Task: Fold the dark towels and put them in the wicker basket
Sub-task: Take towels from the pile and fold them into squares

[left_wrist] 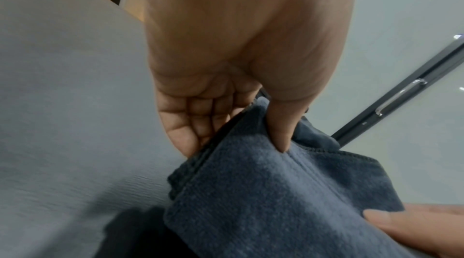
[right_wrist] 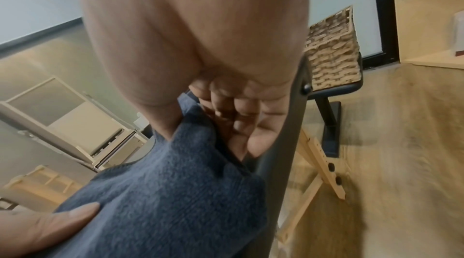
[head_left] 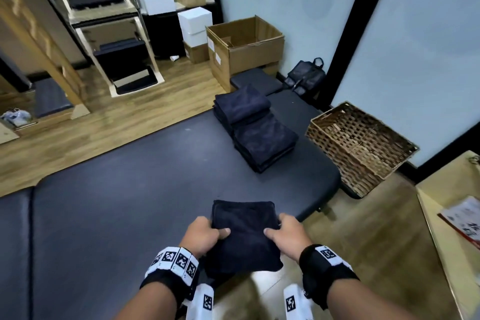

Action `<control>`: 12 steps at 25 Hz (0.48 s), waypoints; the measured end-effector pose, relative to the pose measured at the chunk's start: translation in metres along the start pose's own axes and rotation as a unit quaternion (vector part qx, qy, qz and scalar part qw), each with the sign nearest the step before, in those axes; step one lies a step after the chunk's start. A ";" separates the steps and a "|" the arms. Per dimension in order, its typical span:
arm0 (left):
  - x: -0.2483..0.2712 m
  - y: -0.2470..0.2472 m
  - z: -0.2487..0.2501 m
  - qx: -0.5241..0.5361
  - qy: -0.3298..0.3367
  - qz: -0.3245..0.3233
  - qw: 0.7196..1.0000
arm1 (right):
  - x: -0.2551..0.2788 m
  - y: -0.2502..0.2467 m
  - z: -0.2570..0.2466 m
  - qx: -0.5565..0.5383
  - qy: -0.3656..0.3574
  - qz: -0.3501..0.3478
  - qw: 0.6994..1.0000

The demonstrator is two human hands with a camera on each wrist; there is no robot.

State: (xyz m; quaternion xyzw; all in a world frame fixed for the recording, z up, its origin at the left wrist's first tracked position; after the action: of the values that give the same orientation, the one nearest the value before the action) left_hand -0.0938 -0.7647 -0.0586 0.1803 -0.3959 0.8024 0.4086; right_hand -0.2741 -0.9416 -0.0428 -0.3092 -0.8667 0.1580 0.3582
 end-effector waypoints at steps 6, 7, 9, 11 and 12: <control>-0.026 0.038 0.071 -0.004 0.020 -0.008 1.000 | -0.049 -0.078 0.001 0.038 -0.011 0.036 0.999; -0.035 0.044 0.082 -0.002 0.021 -0.012 1.000 | -0.058 -0.088 0.002 0.045 -0.009 0.045 0.998; -0.052 0.053 0.101 -0.003 0.023 -0.018 1.000 | -0.075 -0.106 0.001 0.057 -0.013 0.056 0.997; -0.070 0.065 0.121 -0.001 0.024 -0.033 0.999 | -0.094 -0.126 -0.003 0.078 -0.014 0.063 0.995; -0.078 0.072 0.129 0.004 0.022 -0.041 0.999 | -0.103 -0.136 -0.004 0.095 -0.015 0.064 0.993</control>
State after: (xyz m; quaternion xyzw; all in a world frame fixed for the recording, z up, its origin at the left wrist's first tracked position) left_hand -0.1089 -0.9310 -0.0618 0.1805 -0.3761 0.7902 0.4490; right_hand -0.2715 -1.1115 -0.0265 -0.3263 -0.8315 0.2665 0.3622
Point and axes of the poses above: each hand's wrist, its own x-axis away from the middle knuckle, its own y-axis out of the palm, z = x × y, the point moved 9 cm from there along -x, towards the middle knuckle, and after that the axes turned 6 degrees about -x, right-handed, at the moved point
